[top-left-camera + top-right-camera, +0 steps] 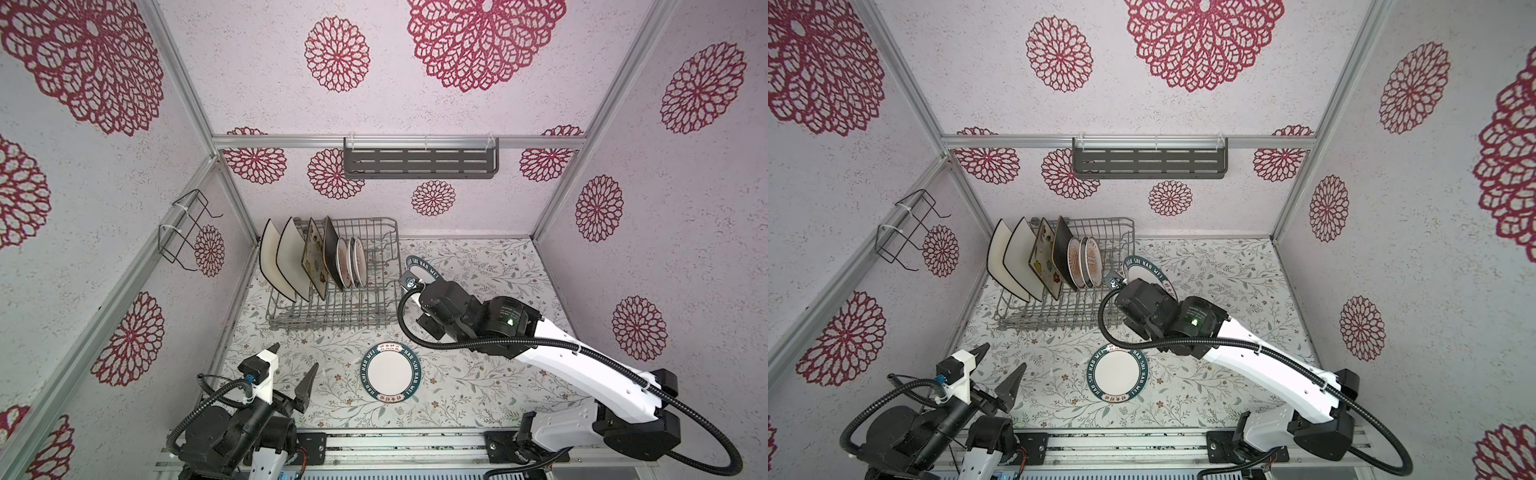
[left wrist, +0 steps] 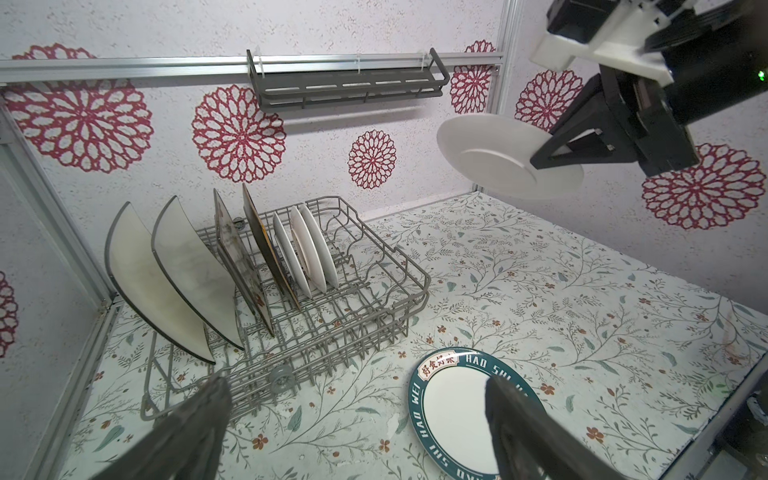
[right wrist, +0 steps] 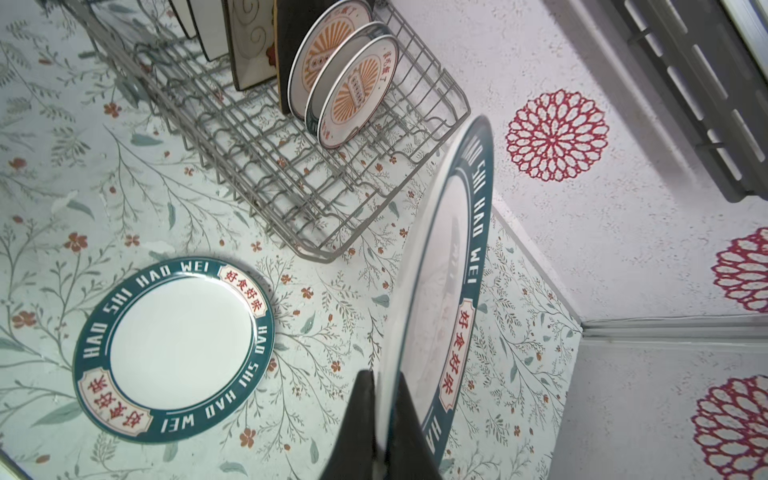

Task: Unload the plates from the dish rack
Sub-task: 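Carry the plate toward the robot and lower it onto the first plate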

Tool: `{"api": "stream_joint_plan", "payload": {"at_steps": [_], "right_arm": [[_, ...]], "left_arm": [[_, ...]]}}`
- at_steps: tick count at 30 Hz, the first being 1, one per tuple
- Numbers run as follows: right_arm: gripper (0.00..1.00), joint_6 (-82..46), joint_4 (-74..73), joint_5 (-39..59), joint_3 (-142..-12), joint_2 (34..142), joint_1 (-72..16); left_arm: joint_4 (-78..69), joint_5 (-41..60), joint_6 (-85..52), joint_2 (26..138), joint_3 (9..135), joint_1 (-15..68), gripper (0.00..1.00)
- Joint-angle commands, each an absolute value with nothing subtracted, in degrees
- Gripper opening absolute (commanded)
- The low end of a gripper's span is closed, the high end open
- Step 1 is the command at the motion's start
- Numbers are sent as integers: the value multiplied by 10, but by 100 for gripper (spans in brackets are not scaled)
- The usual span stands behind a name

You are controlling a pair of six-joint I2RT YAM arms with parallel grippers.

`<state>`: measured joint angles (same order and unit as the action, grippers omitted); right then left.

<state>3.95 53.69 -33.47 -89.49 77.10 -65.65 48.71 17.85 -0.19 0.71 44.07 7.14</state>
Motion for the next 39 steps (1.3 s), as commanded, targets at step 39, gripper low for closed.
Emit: {"api": "stream_joint_plan", "payload": {"at_steps": [39], "right_arm": [[0, 148, 340, -548, -584, 844, -1033]], "left_arm": [[425, -50, -77, 2, 405, 65, 97]]}}
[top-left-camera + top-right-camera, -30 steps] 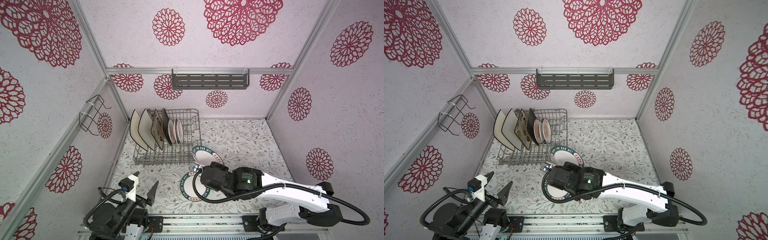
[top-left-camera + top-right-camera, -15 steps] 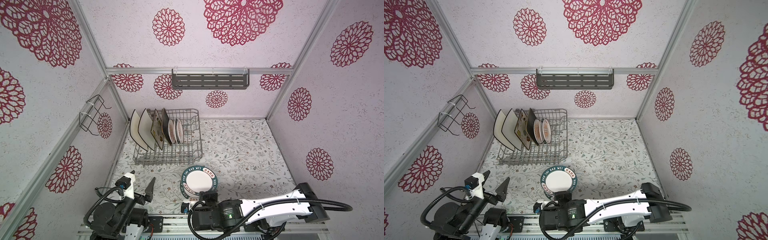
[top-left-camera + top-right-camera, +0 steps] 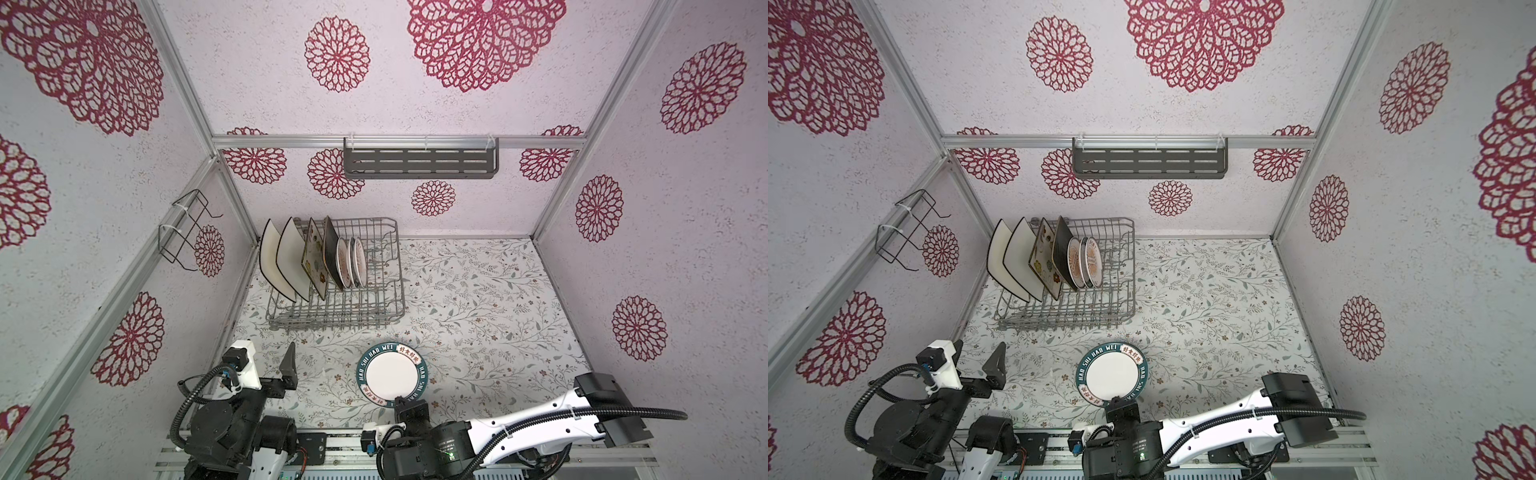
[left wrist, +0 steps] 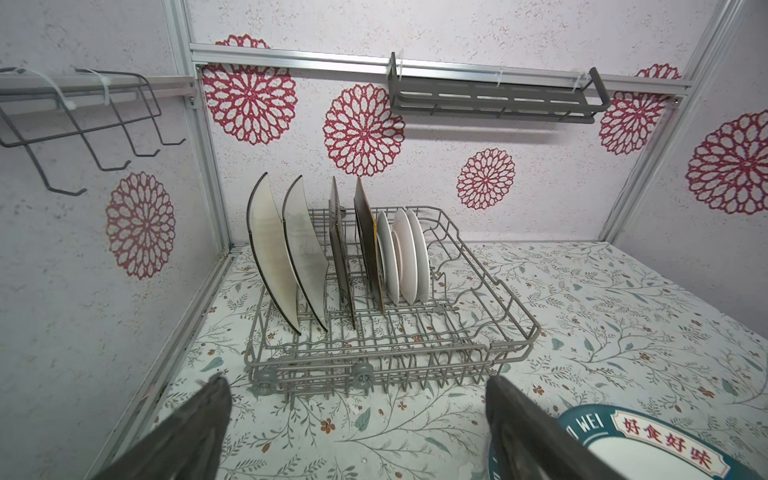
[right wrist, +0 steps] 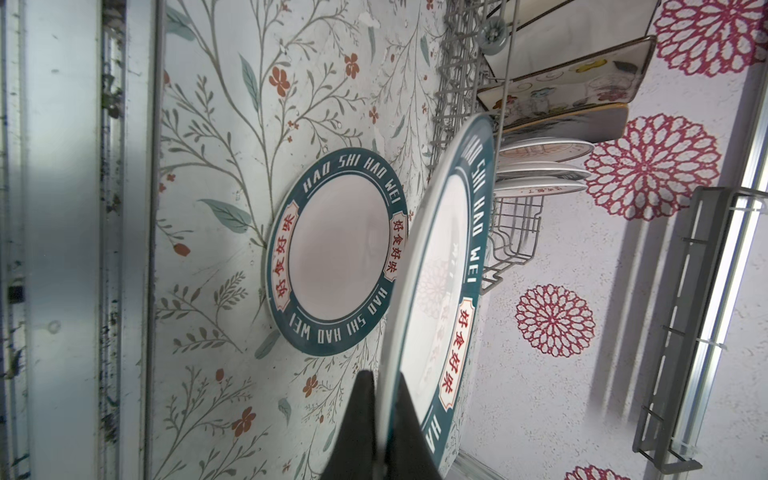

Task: Unload the plates from the dish rack
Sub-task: 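Carry the plate toward the robot and lower it onto the first plate, then set the green-rimmed plate on the first plate and open the right gripper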

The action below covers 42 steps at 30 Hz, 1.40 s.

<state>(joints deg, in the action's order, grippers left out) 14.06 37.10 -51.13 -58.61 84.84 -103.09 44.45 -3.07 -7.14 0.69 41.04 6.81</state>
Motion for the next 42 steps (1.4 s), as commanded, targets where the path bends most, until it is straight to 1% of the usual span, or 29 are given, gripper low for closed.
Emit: {"api": "stream_joint_plan", "payload": {"at_steps": [1, 8, 14, 20, 31, 36, 40, 42], "right_arm": [[0, 148, 331, -547, -577, 848, -1032], [0, 145, 275, -557, -540, 880, -1026], [0, 132, 258, -563, -525, 893, -1022], [0, 133, 234, -551, -515, 898, -1012], [3, 145, 212, -521, -510, 913, -993], [5, 150, 204, -507, -511, 922, -987], [13, 151, 190, -499, -512, 928, -982], [14, 151, 188, -492, -514, 931, -981]], "left_arm": [[423, -51, -76, 2, 403, 65, 97], [422, -47, -76, 3, 401, 65, 97], [422, -34, -75, 6, 399, 65, 97], [422, -33, -74, 2, 399, 64, 97], [424, -22, -72, 2, 400, 64, 97], [425, -18, -71, 2, 400, 64, 97], [427, -8, -67, 2, 401, 64, 97], [428, -5, -66, 2, 402, 64, 97]]}}
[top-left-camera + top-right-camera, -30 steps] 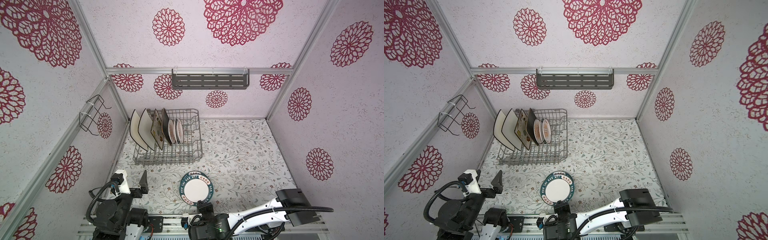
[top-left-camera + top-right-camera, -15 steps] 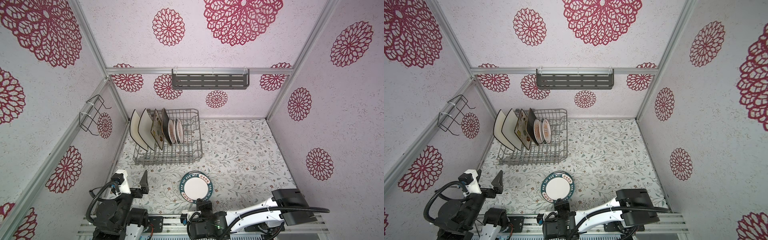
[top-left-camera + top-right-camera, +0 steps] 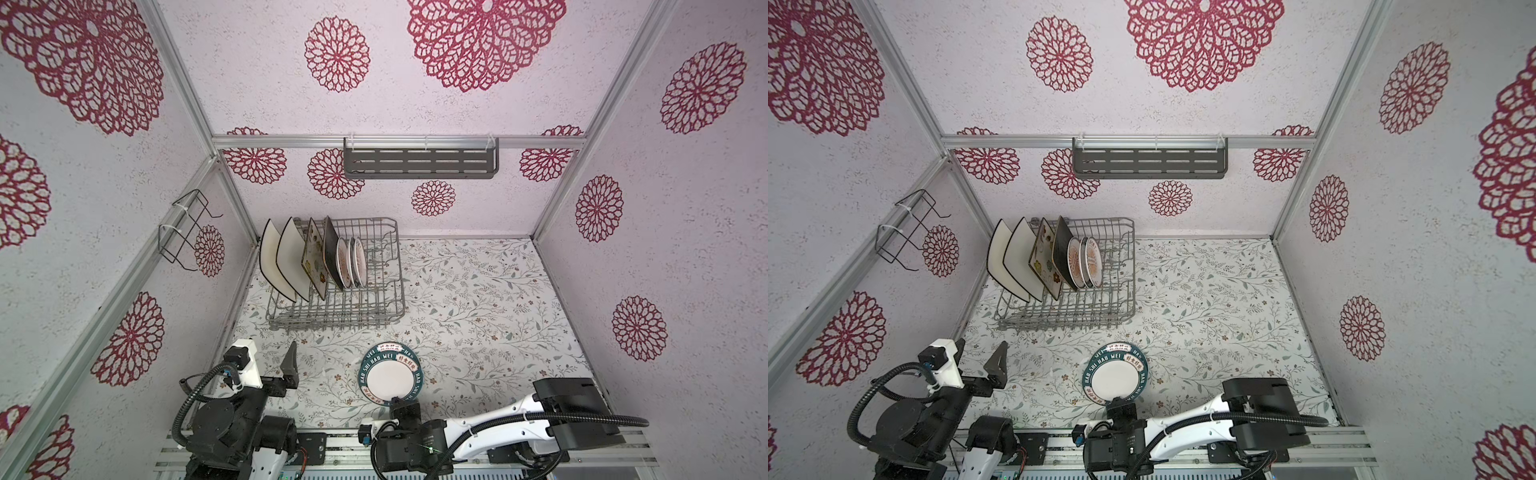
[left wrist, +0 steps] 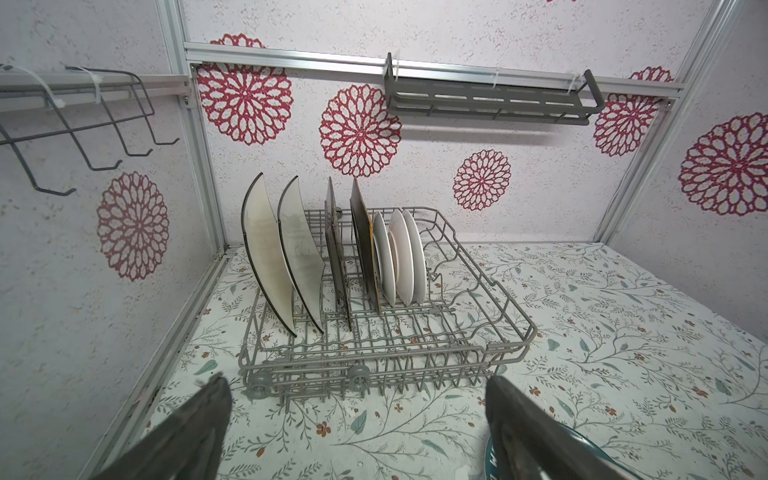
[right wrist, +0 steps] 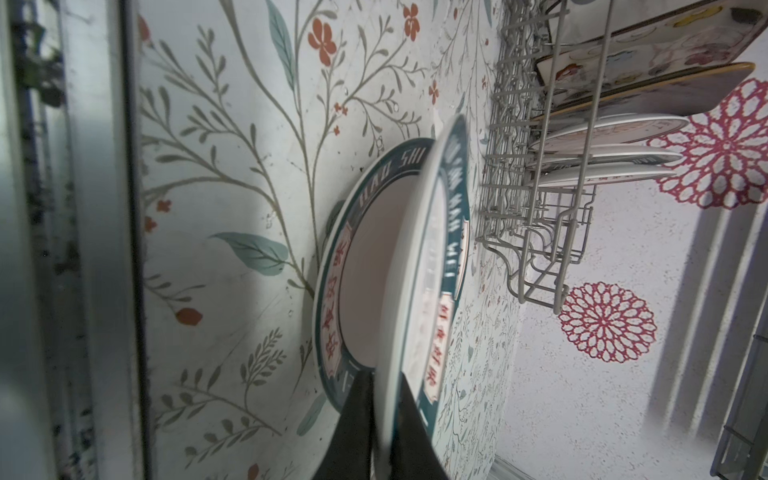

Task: Unload the plates from the dish rack
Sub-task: 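Set the green-rimmed plate on the first plate and open the right gripper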

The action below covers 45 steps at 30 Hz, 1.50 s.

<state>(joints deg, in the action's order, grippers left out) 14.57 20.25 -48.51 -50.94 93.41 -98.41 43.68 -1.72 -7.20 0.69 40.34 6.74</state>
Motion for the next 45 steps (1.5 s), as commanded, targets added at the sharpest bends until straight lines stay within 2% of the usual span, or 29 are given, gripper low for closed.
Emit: {"api": "stream_joint_plan", "payload": {"at_steps": [1, 8, 23, 45], "right_arm": [[14, 152, 190, -492, -514, 932, -979], [15, 143, 203, -480, -516, 932, -968], [30, 107, 220, -413, -520, 910, -934], [46, 69, 228, -379, -514, 900, -904]], "left_arm": [[428, -5, -66, 2, 402, 64, 97], [428, -2, -64, 2, 402, 64, 97], [427, 5, -62, 2, 401, 65, 97], [430, 20, -57, 2, 401, 65, 97]]}}
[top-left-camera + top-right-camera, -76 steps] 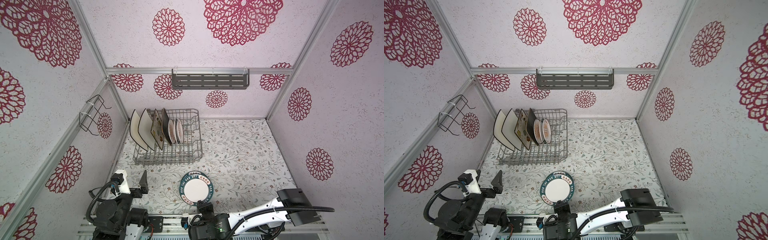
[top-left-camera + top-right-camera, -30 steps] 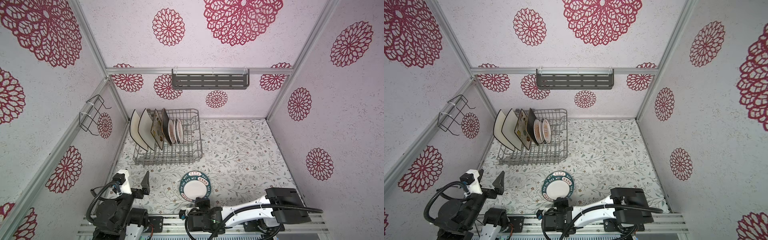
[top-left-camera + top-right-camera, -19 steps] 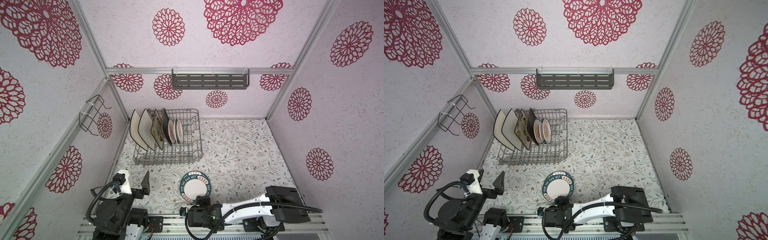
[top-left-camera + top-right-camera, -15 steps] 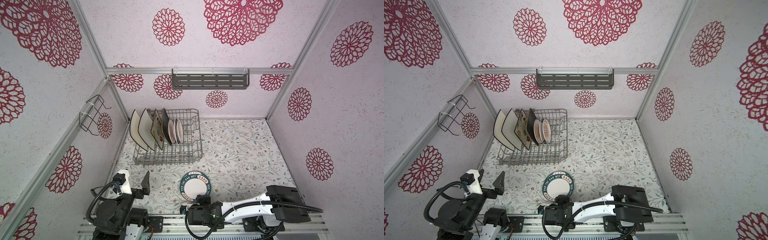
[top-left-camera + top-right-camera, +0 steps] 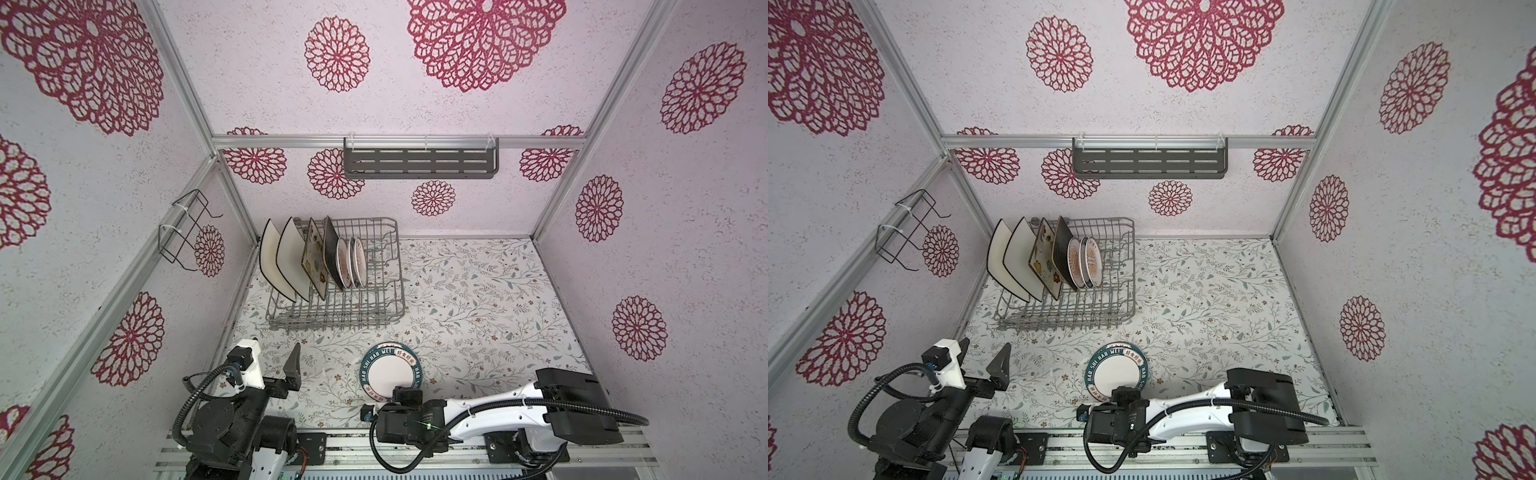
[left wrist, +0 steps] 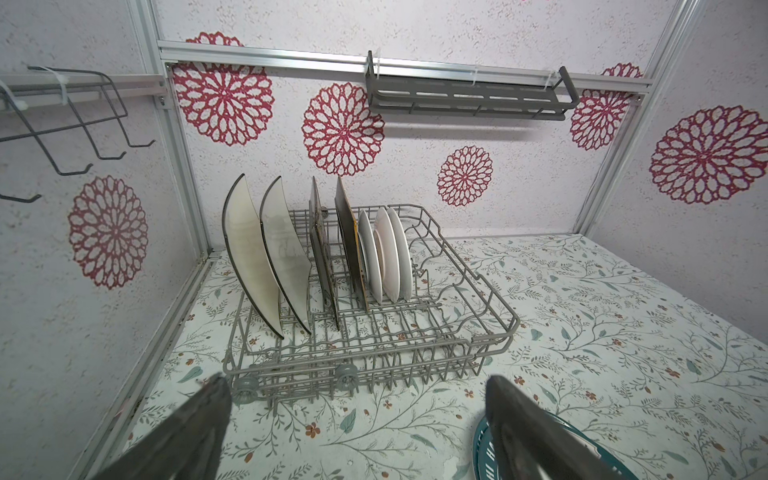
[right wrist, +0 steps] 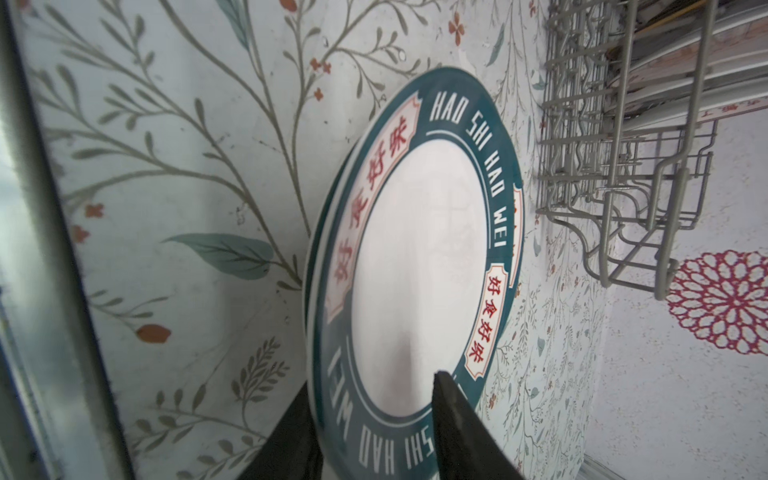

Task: Unload the plates from the dish rack
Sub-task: 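Set the green-rimmed plate on the first plate and open the right gripper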

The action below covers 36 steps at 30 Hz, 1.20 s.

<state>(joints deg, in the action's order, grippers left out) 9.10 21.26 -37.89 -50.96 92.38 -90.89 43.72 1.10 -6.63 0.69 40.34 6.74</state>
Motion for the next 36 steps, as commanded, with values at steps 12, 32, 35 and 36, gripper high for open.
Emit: {"api": "stream_joint_plan", "payload": {"at_steps": [12, 32, 35, 36], "right_arm": [[55, 50, 230, -349, -508, 896, -891], [64, 35, 239, -335, -504, 896, -874], [64, 33, 242, -335, -504, 896, -874], [64, 33, 244, -335, -504, 895, -873]], "left_arm": [[431, 24, -56, 1, 401, 67, 97], [430, 29, -54, 1, 401, 66, 97], [430, 29, -54, 1, 401, 66, 97], [431, 30, -54, 1, 401, 66, 97]]}}
